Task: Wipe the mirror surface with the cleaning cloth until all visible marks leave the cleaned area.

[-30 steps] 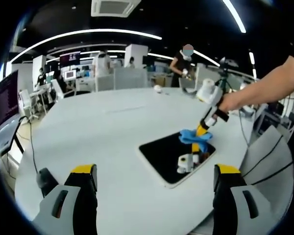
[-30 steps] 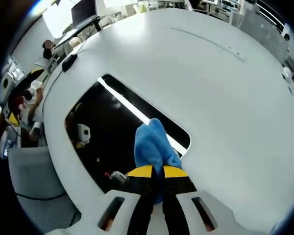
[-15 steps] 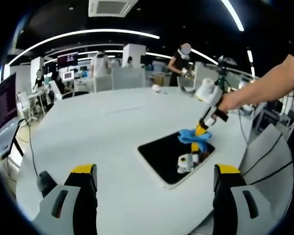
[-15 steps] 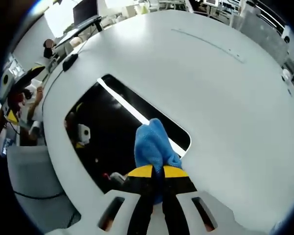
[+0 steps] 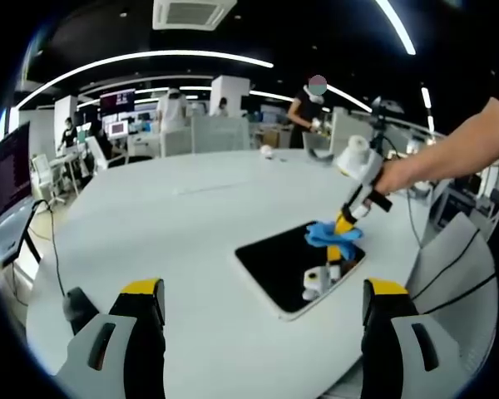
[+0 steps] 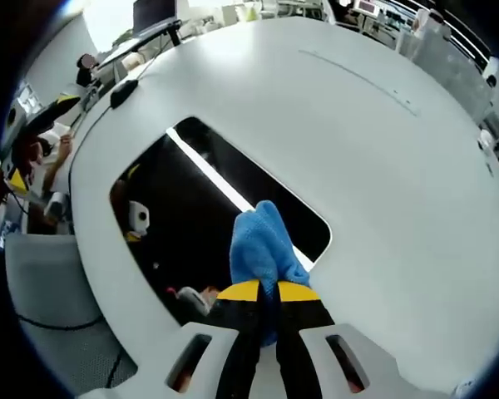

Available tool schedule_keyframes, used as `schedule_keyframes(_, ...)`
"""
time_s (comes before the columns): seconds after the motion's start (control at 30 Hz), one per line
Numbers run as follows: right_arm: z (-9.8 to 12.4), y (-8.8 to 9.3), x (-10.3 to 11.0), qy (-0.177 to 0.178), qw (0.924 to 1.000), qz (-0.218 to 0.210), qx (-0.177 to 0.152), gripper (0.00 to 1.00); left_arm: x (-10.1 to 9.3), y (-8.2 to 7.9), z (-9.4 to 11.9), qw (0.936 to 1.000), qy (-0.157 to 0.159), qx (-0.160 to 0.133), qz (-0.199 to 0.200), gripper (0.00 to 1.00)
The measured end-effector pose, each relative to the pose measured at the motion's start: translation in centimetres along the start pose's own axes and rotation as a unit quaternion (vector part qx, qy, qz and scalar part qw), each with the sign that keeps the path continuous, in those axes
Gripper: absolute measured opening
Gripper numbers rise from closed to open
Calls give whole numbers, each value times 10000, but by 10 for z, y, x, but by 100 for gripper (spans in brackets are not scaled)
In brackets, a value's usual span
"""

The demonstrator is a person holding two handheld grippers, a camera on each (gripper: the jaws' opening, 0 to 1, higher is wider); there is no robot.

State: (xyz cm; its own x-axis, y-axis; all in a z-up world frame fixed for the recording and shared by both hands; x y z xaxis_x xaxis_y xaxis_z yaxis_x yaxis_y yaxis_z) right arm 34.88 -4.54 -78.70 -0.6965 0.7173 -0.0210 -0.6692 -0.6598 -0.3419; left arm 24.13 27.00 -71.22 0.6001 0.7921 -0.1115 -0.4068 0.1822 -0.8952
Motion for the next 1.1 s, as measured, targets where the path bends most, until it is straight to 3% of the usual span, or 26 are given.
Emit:
schedule_keyframes(0.87, 8, 21, 21, -123, 9996, -245, -73, 1, 1, 5, 5, 9999, -118, -58, 63, 99)
schedule_keyframes(1.1, 10, 29, 27, -188, 9985, -517, -66, 1, 0, 2, 5, 9999, -108, -55, 15, 99)
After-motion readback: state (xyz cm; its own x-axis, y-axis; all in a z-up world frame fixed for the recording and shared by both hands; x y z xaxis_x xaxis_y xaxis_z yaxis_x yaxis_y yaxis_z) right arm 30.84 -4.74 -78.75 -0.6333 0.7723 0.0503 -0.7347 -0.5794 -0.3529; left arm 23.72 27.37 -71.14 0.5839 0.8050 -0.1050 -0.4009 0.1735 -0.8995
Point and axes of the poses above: the point that each gripper's makers call its tool centre point, and the gripper's own axes: z roughly backward along the fingers, x roughly to its left, y roughly out of its underside, the point moved 7 cm from there along z, roughly backward along the fingers, and after that the axes turned 2 degrees about y, right-handed, at the moved point
